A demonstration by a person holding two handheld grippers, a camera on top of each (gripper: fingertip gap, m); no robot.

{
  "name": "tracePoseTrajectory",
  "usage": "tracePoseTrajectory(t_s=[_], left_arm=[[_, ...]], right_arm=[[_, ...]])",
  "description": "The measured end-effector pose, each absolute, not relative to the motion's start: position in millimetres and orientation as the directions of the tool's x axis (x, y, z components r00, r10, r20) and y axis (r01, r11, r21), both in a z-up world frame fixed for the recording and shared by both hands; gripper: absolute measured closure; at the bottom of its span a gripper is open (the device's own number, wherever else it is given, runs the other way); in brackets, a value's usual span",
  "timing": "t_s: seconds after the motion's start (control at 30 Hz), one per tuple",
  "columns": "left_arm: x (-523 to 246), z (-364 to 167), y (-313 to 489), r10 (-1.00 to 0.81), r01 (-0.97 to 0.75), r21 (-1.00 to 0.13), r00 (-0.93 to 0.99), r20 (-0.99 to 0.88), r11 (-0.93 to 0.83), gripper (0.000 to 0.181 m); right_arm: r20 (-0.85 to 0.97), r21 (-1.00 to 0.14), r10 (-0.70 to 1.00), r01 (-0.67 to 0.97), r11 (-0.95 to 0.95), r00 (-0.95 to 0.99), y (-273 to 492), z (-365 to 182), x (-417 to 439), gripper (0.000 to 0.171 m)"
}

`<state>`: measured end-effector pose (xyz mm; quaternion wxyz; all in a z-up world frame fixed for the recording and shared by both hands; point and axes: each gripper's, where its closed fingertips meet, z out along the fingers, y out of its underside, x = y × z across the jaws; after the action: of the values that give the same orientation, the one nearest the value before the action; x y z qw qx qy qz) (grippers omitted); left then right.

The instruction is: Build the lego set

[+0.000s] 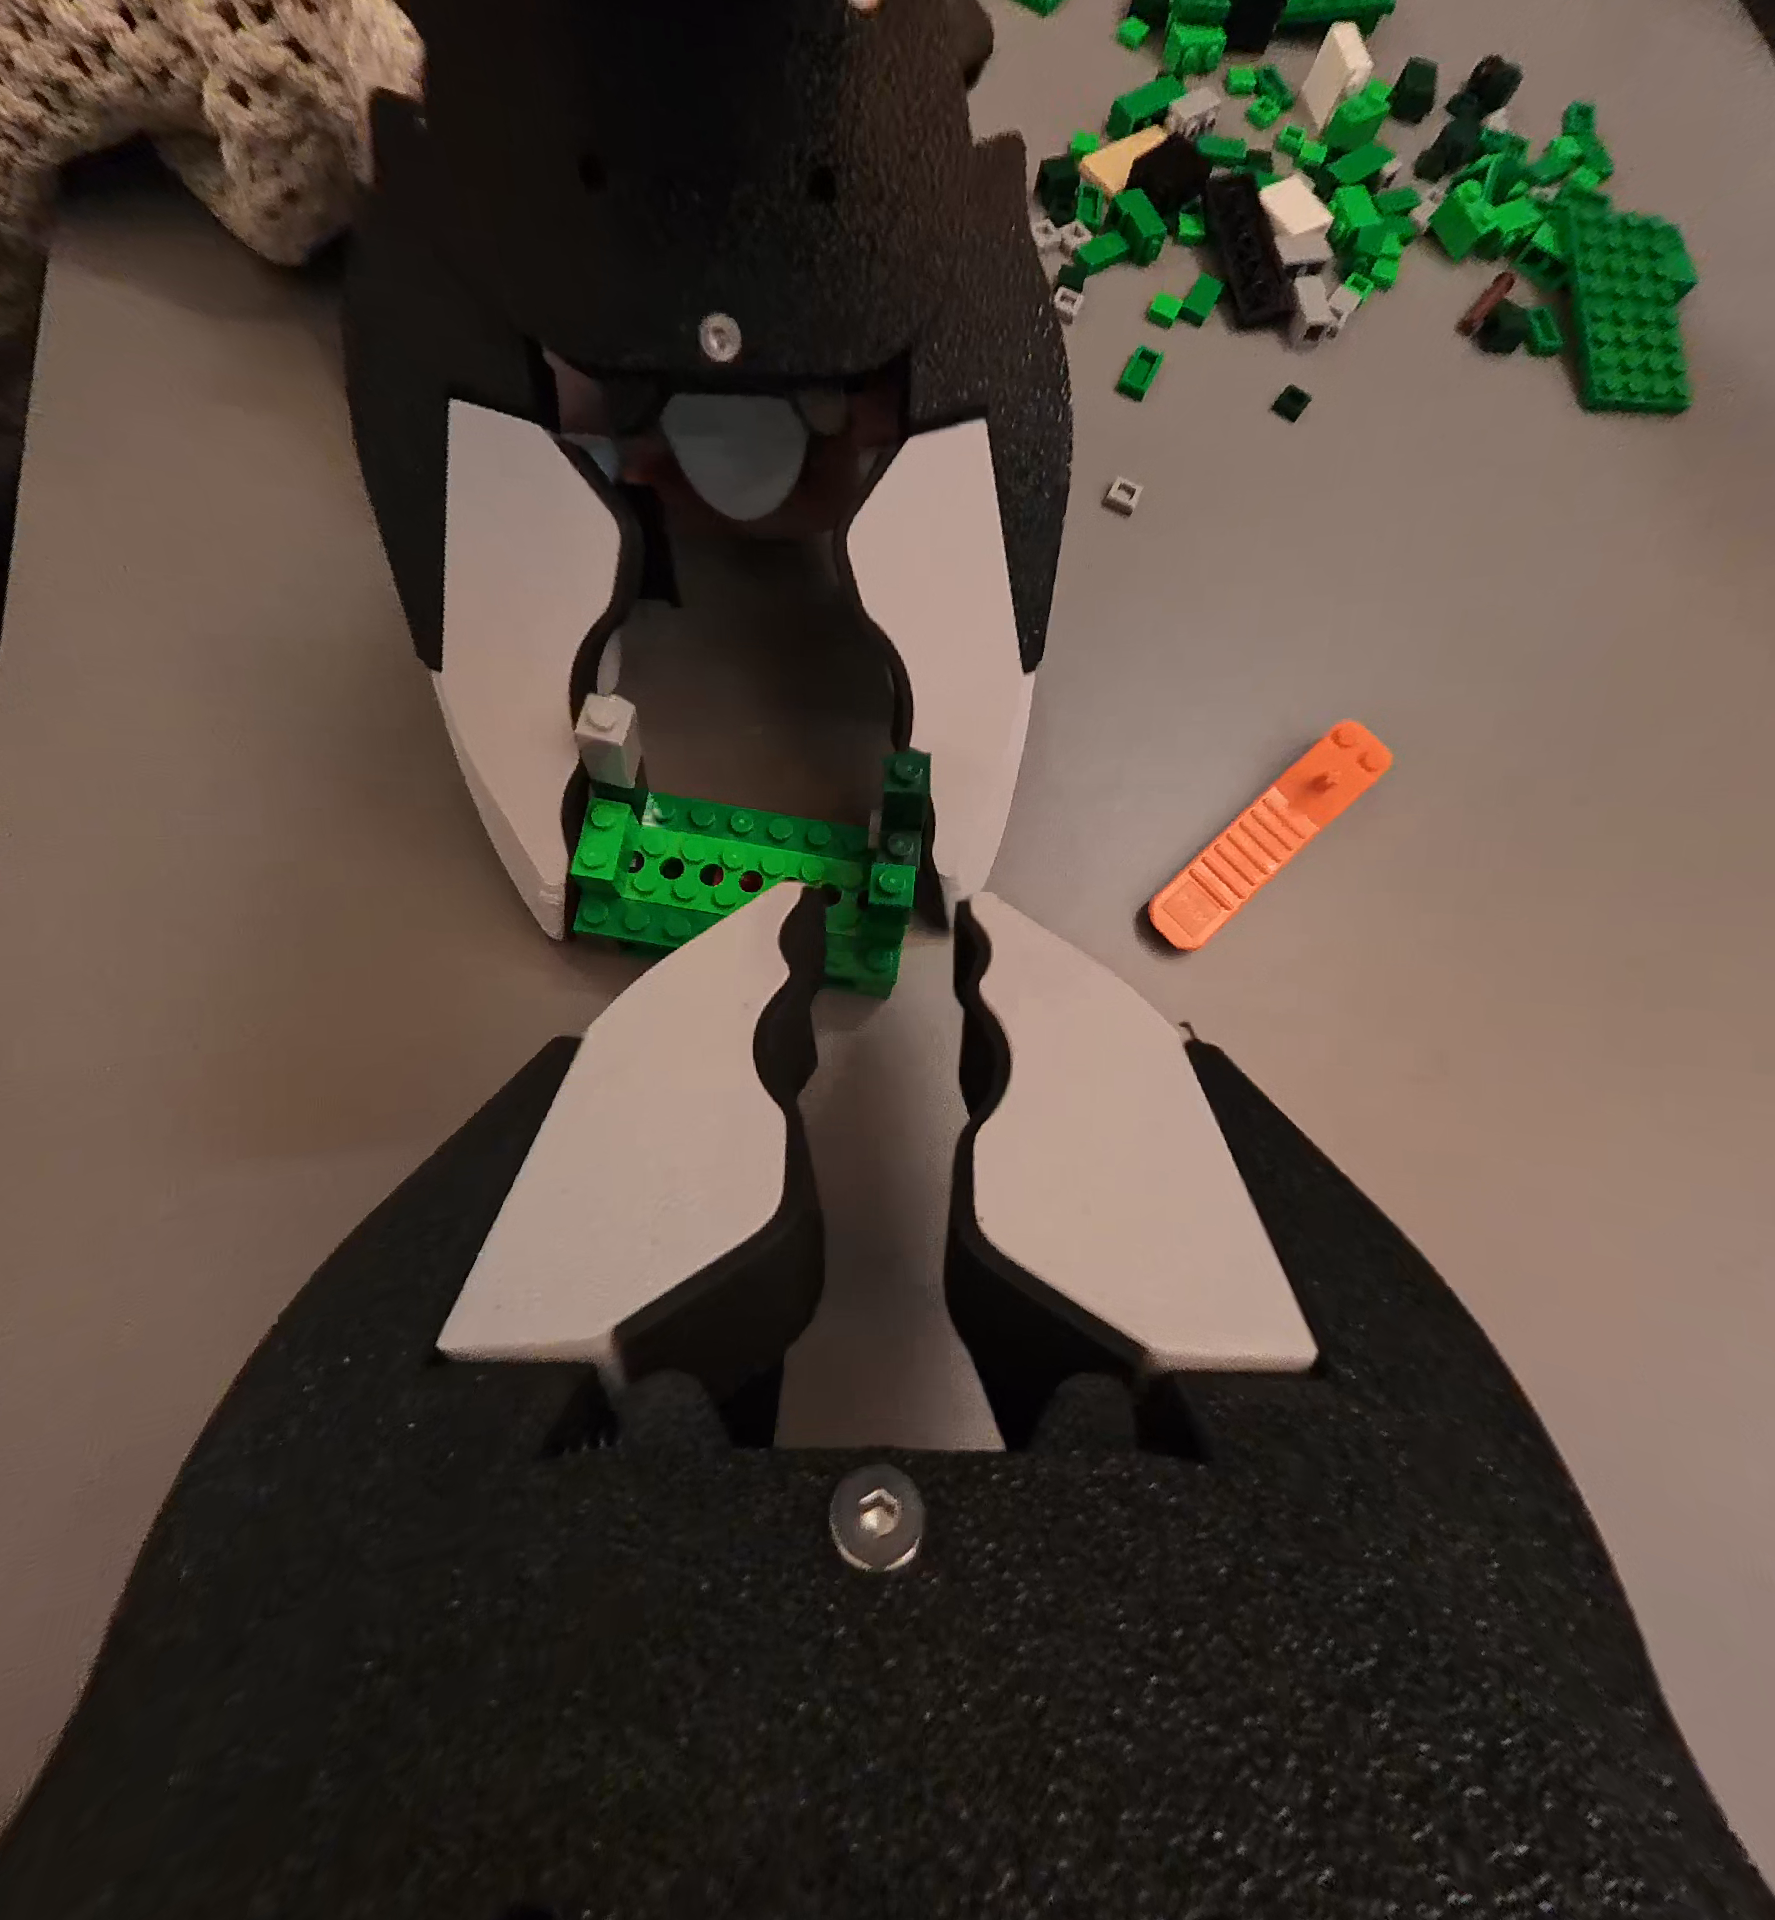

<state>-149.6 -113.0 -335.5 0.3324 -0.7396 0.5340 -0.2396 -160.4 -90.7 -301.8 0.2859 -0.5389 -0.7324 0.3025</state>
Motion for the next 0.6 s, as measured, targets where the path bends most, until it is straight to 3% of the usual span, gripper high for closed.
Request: tracePoseTrajectory(t_s=[0.17,0.33,0.47,0.6], left_arm=[[-150.7,-333.1,-114.0,-0.95,-0.61,-0.757,0.308,0.045,-0.233,0.103],[-153.6,-312.3,-113.5,-0.931,-0.475,-0.814,0.299,0.208,-0.335,0.103],[-151.1,-298.3,-123.3,-0.921,-0.412,-0.825,0.22,0.321,-0.386,0.103],[-147.0,-289.7,-132.9,-0.908,-0.374,-0.828,0.149,0.391,-0.418,0.103]], right_arm=[[0.309,-0.77,0.905,0.482,0.418,-0.291,-89.7,-287.9,-145.2,0.118],[0.801,-0.484,0.56,0.321,0.814,-0.211,-90.6,-273.6,-147.3,0.1],[0.847,-0.404,0.48,0.311,0.86,-0.228,-96.2,-286.4,-158.6,0.091],[0.859,-0.391,0.453,0.269,0.88,-0.237,-101.4,-286.8,-163.6,0.103]])
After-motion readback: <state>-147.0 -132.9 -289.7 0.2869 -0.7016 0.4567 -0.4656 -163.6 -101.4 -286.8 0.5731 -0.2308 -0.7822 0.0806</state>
